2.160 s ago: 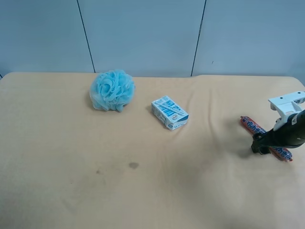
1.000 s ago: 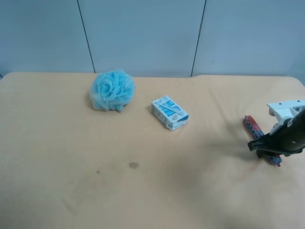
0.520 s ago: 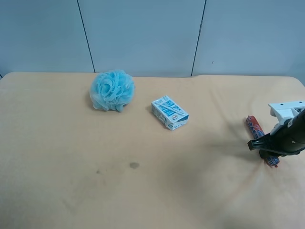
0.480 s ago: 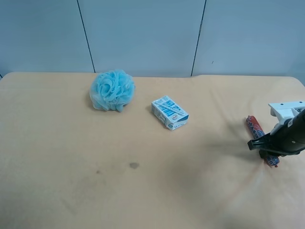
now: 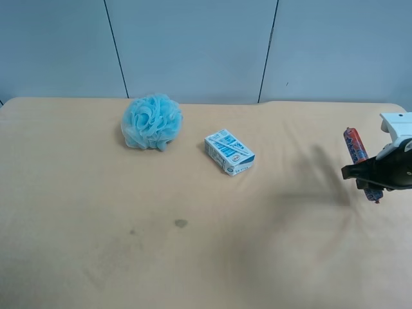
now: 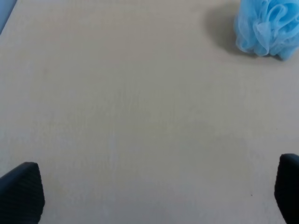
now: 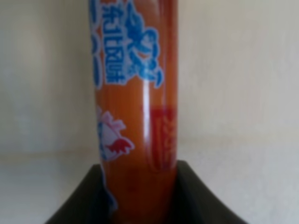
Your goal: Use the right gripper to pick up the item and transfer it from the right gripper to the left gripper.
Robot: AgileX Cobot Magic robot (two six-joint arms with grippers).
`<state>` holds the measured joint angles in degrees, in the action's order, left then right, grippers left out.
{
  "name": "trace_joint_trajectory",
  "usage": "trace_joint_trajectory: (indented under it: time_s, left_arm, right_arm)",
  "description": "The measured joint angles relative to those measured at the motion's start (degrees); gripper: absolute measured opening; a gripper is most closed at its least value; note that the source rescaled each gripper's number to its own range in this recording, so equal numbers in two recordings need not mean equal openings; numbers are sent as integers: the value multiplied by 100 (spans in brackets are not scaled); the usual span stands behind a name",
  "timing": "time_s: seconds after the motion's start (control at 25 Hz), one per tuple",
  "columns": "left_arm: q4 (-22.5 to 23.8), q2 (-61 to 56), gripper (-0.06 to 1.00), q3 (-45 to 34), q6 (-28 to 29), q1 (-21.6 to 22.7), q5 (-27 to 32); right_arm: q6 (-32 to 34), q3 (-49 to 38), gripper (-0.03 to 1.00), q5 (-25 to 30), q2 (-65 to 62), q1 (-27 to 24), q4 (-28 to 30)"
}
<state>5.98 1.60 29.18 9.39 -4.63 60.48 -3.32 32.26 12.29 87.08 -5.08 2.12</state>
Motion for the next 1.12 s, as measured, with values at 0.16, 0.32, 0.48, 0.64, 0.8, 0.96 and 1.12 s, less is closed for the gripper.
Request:
trace_joint_trajectory:
  time_s: [0.16,0.32,0.48,0.64,0.8,0.96,1.12]
  left_arm:
    - [0,0,100,0,0,0,0]
    - [0,0,100,0,0,0,0]
    - [0,0,100,0,0,0,0]
    - [0,0,100,0,0,0,0]
    - [0,0,100,0,0,0,0]
    - [0,0,100,0,0,0,0]
    - [0,0,100,0,0,0,0]
  right_arm:
    - [-427,0,1,0,-254,504,-289]
    - [-1109,58,1,102,-317,1126,-719]
    - [-1549,553,1,519,-319,1681,-926]
    - [-1917,1309,1,896,-319,2180,-1098]
    - [-2557,1952,1,1212,-313,2655,-1378]
    - [-3407,2344,1,1323,-308,3026,-1895]
    - [-4512,2497,1,1310,-291,3142,-2804]
